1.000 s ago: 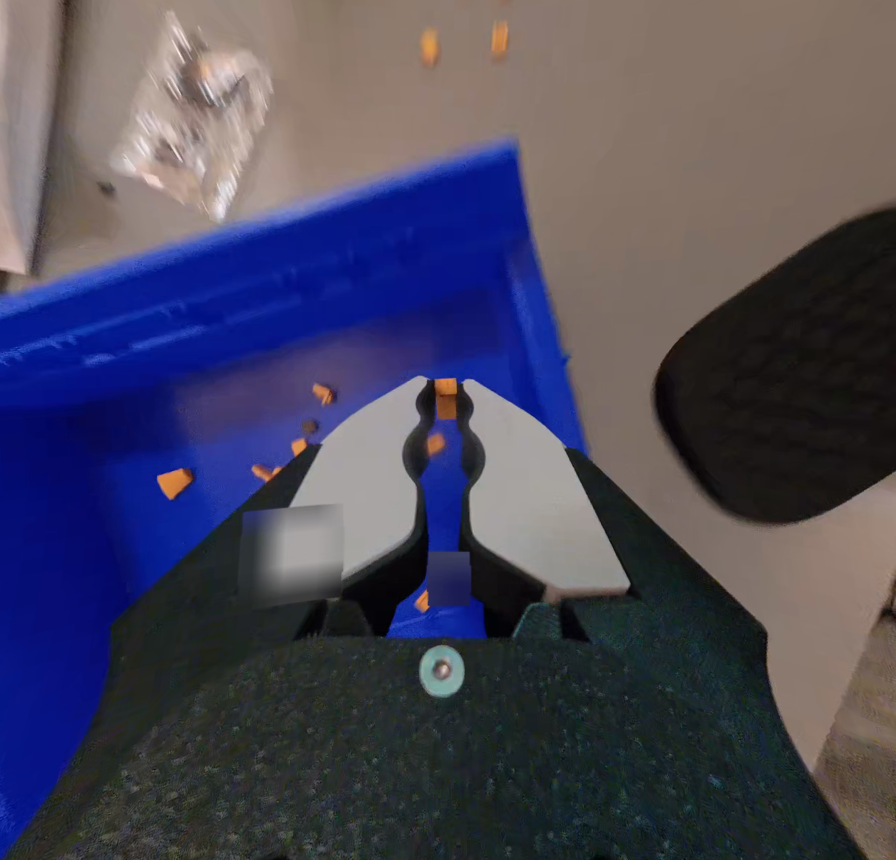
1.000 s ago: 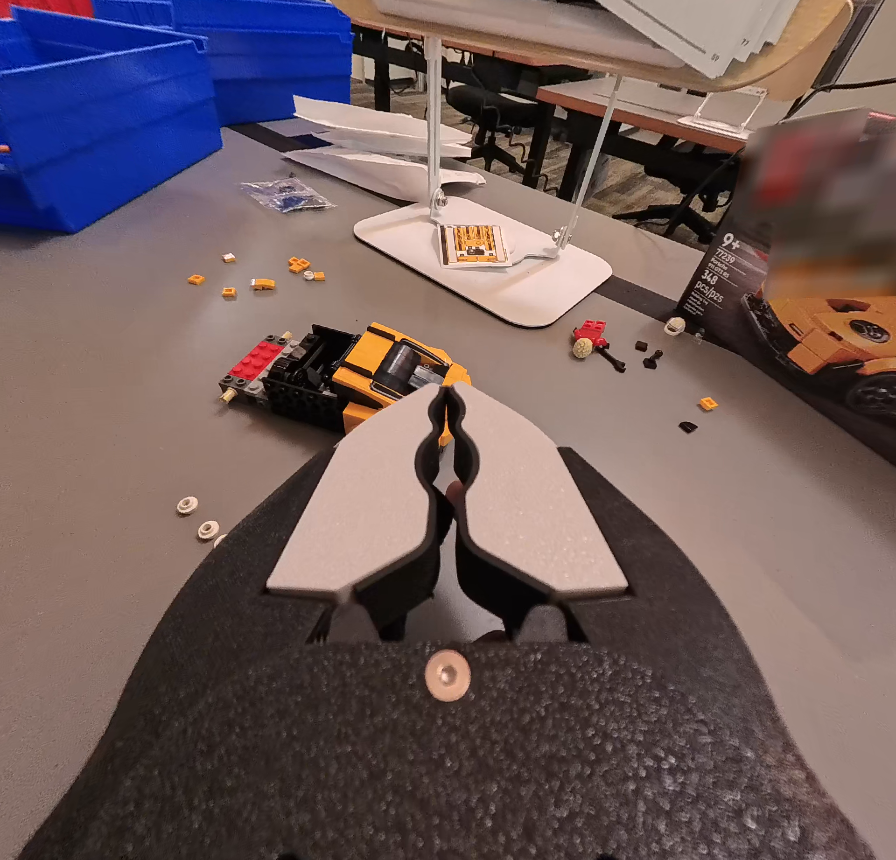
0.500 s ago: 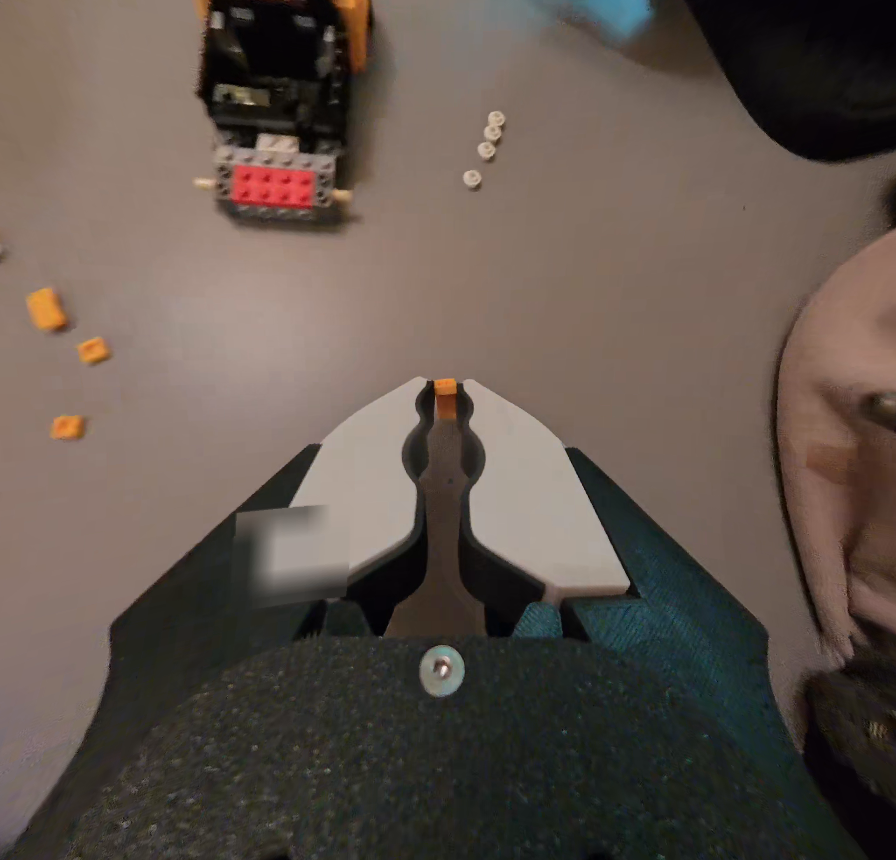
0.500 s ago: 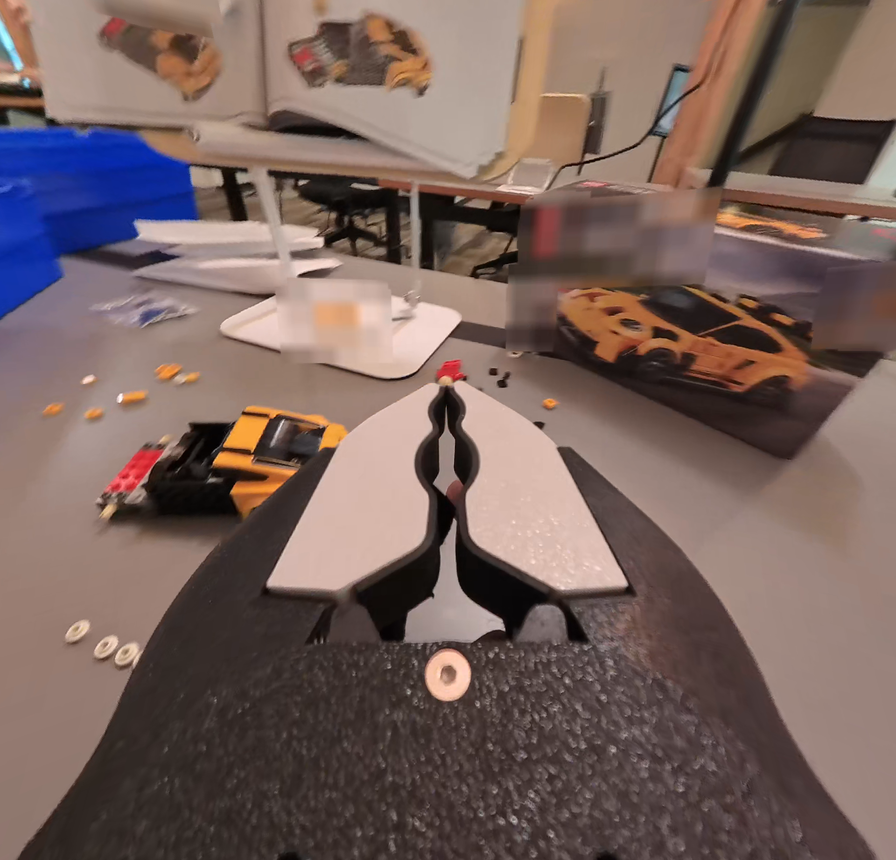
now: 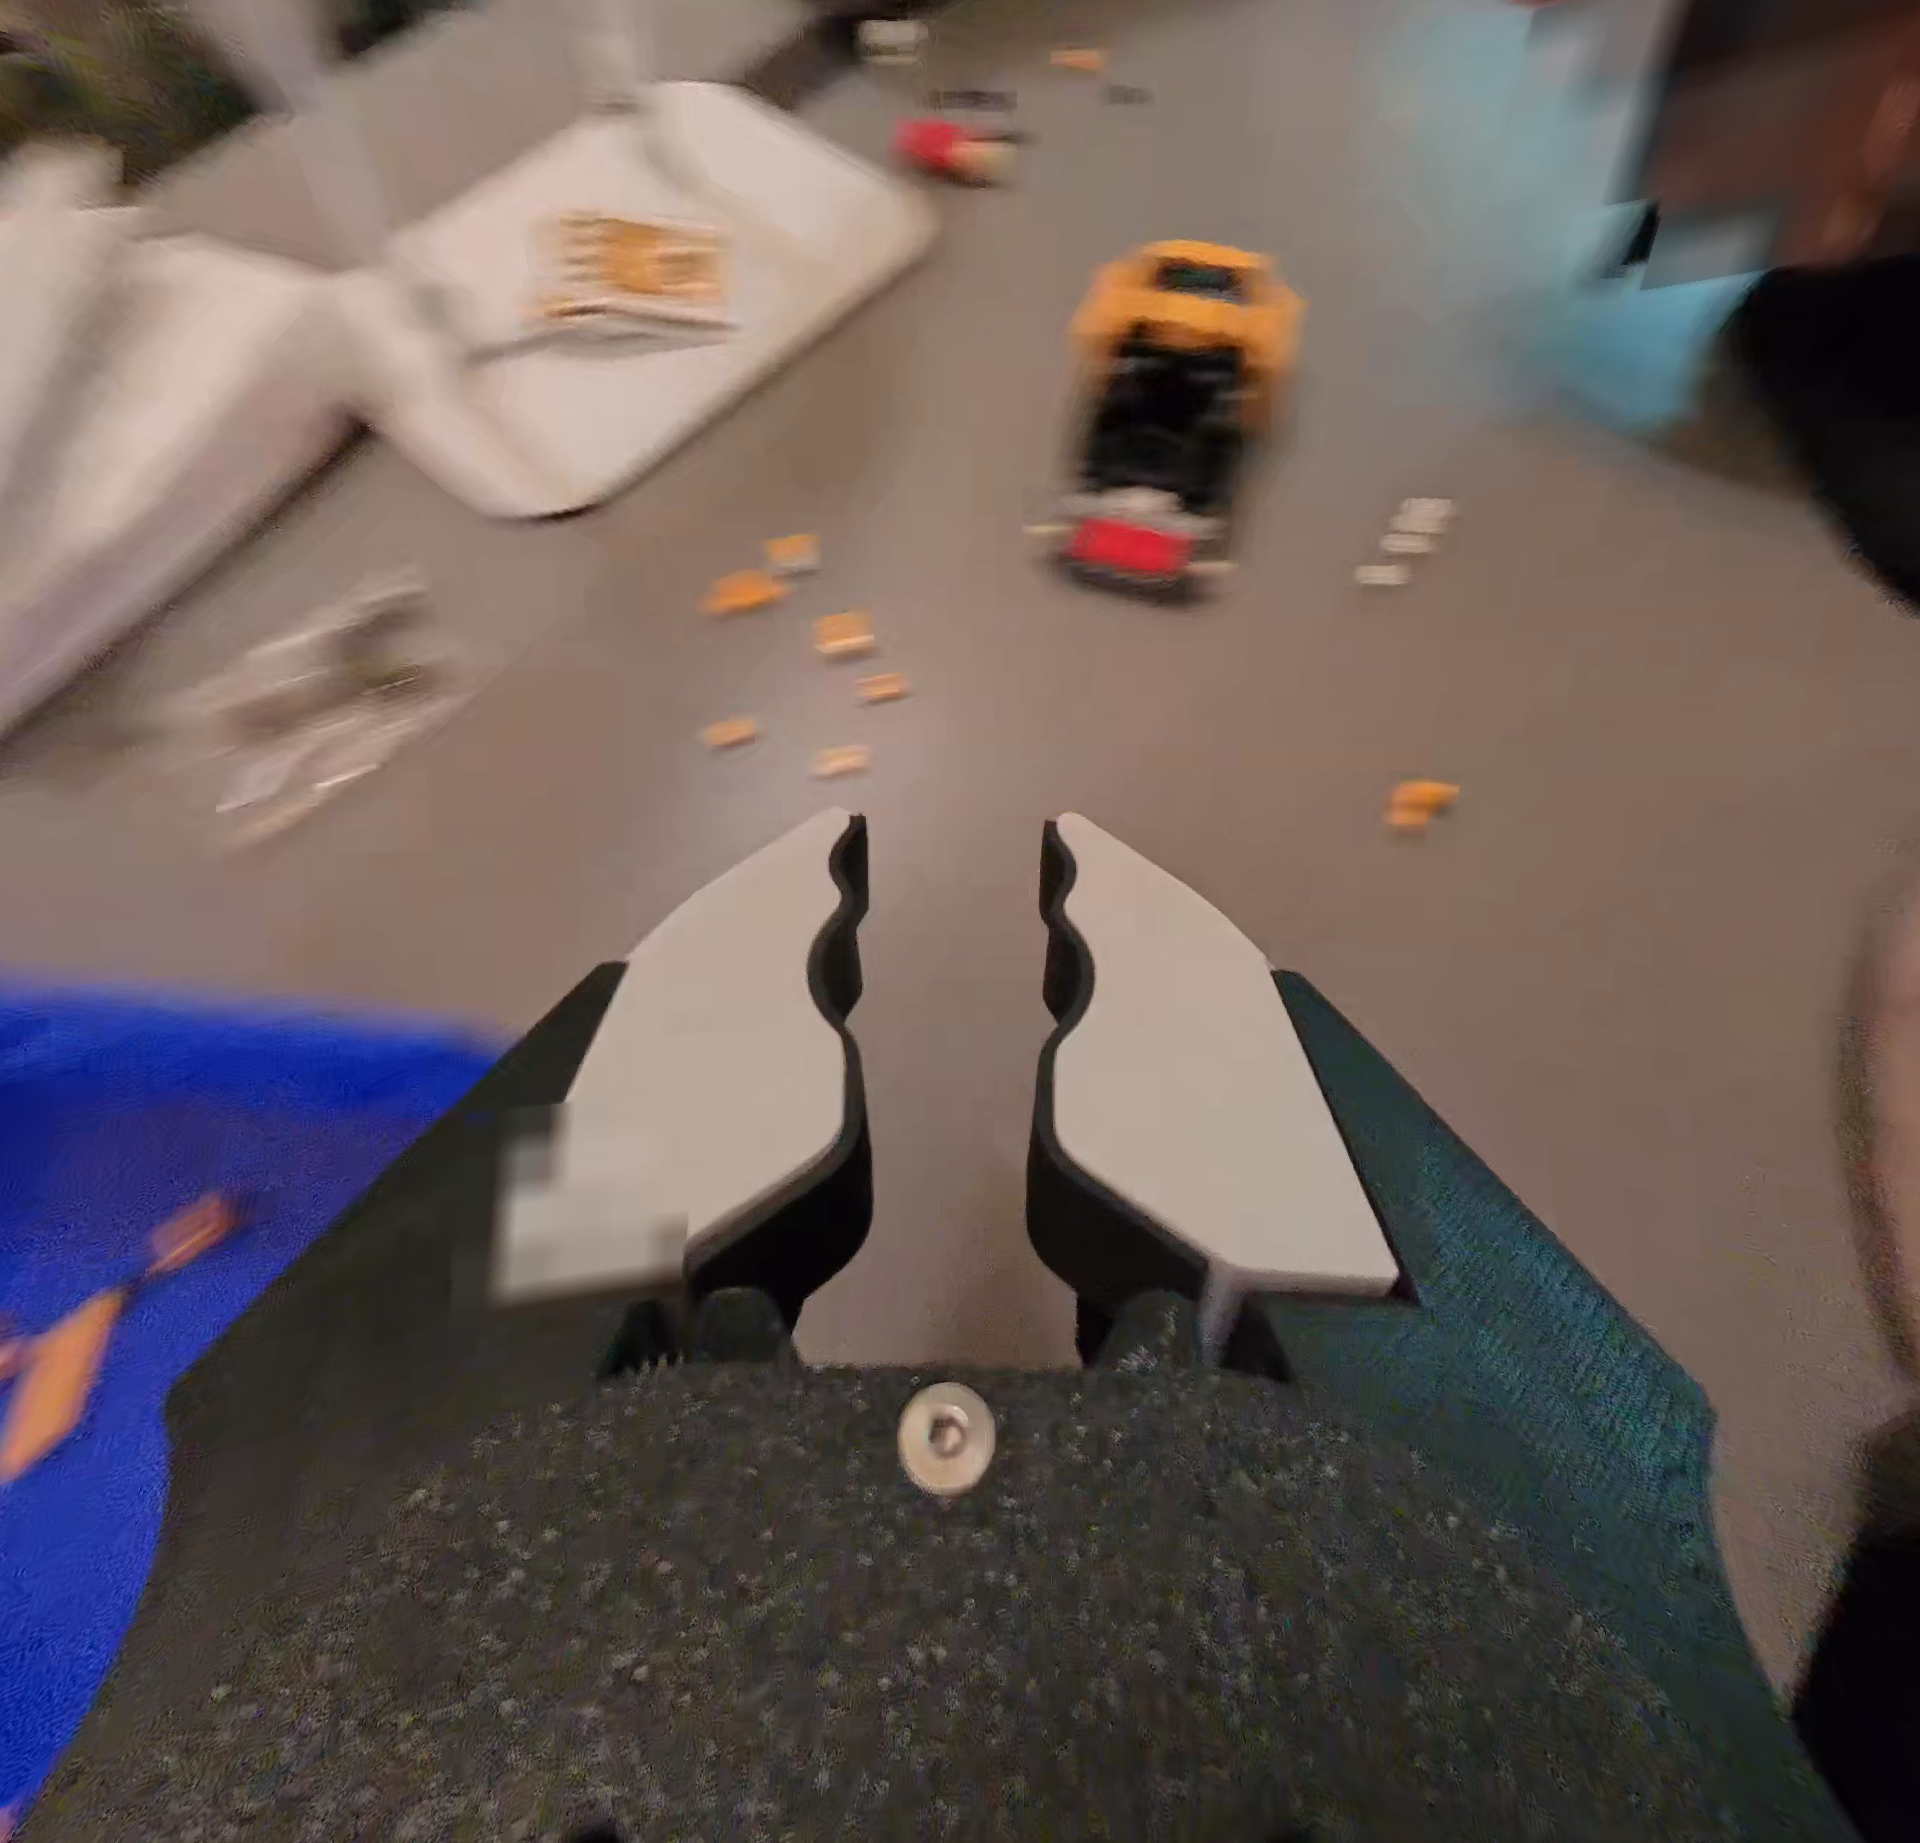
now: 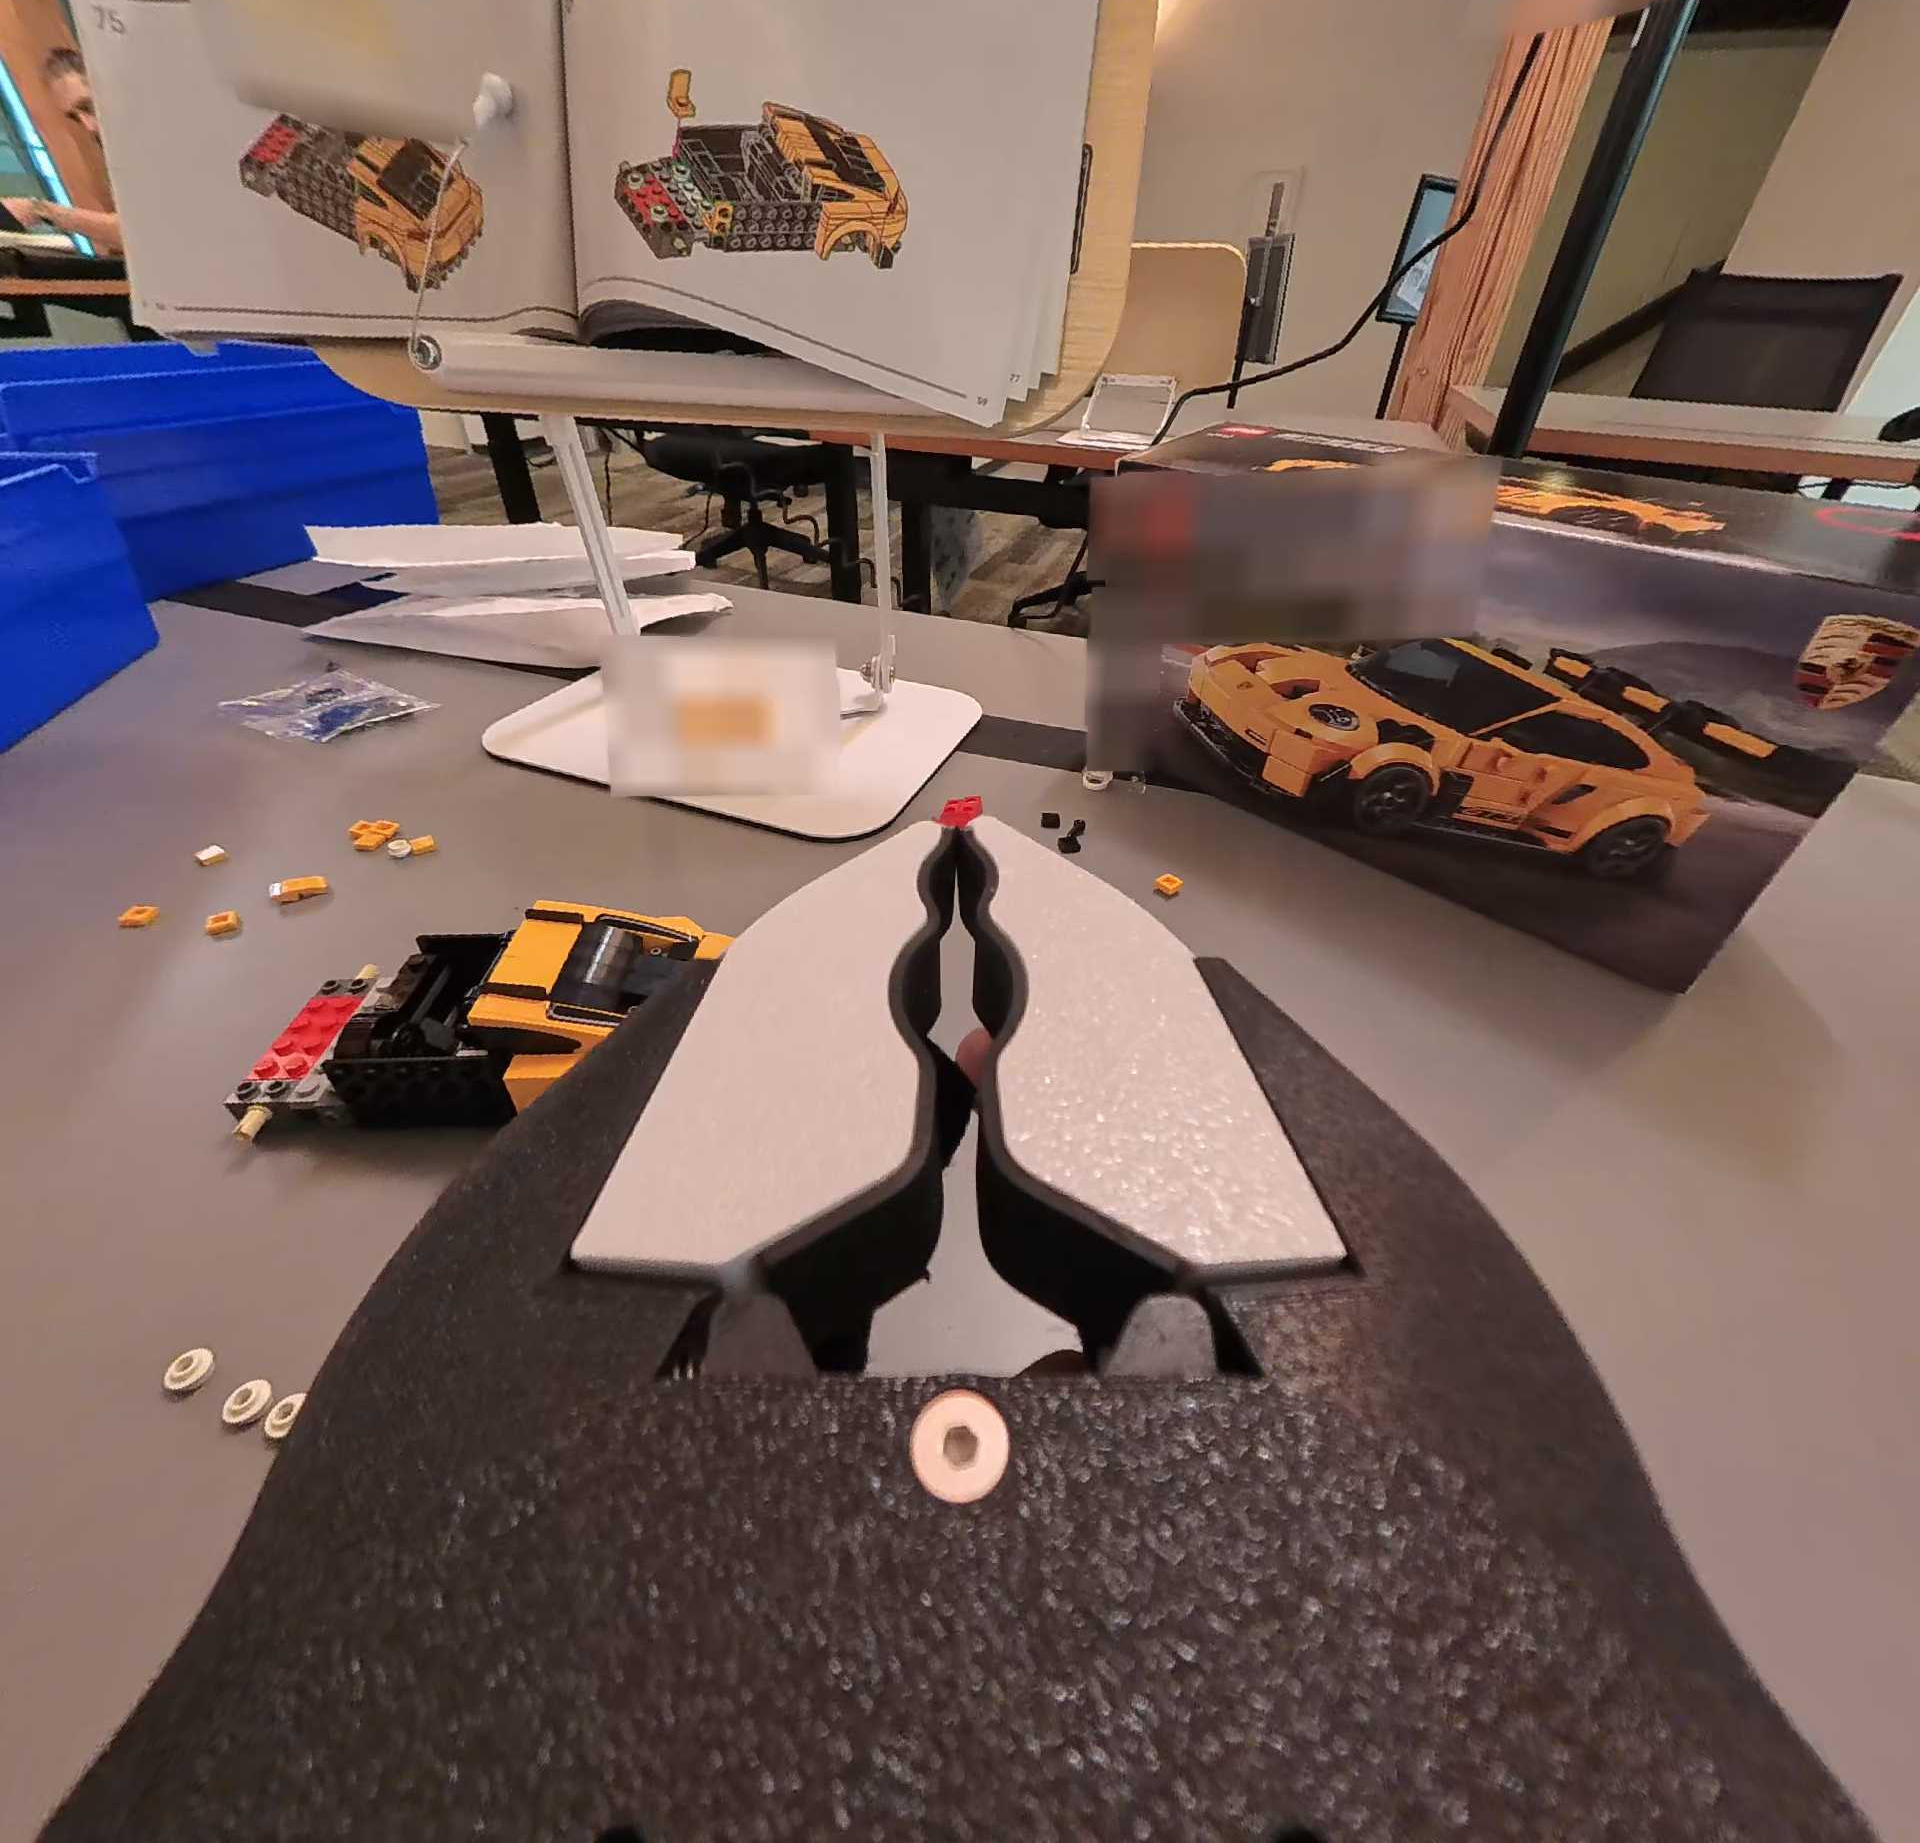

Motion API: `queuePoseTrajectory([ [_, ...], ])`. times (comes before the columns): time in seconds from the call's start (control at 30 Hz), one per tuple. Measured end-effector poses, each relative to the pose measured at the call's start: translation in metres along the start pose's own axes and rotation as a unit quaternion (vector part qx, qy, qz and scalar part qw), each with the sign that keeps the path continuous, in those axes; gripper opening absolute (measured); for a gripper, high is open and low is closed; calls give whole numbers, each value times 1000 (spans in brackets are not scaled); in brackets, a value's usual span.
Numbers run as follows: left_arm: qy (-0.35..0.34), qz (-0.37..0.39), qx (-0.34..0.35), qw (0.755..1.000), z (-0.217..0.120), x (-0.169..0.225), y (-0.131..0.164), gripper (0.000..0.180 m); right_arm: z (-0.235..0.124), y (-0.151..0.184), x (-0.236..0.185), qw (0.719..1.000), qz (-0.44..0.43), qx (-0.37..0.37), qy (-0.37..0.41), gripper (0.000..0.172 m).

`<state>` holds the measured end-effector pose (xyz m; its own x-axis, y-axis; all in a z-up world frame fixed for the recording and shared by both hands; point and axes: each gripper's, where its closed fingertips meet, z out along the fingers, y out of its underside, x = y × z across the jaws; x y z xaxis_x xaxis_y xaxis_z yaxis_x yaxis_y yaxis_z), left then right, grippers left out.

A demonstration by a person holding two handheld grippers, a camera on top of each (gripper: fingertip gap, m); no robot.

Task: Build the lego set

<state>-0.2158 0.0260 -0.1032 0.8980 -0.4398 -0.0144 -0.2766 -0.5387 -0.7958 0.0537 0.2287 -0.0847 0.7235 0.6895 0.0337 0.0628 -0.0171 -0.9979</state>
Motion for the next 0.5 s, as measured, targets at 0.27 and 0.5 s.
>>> queuePoseTrajectory([
  [0.27,-257,-119,-75,956,-121,-206,58,2,3,4,-1,1000,-4,-8,0,0],
  [0.5,-142,-207,-215,944,-73,-237,103,12,4,7,-3,1000,-8,-15,-5,0],
])
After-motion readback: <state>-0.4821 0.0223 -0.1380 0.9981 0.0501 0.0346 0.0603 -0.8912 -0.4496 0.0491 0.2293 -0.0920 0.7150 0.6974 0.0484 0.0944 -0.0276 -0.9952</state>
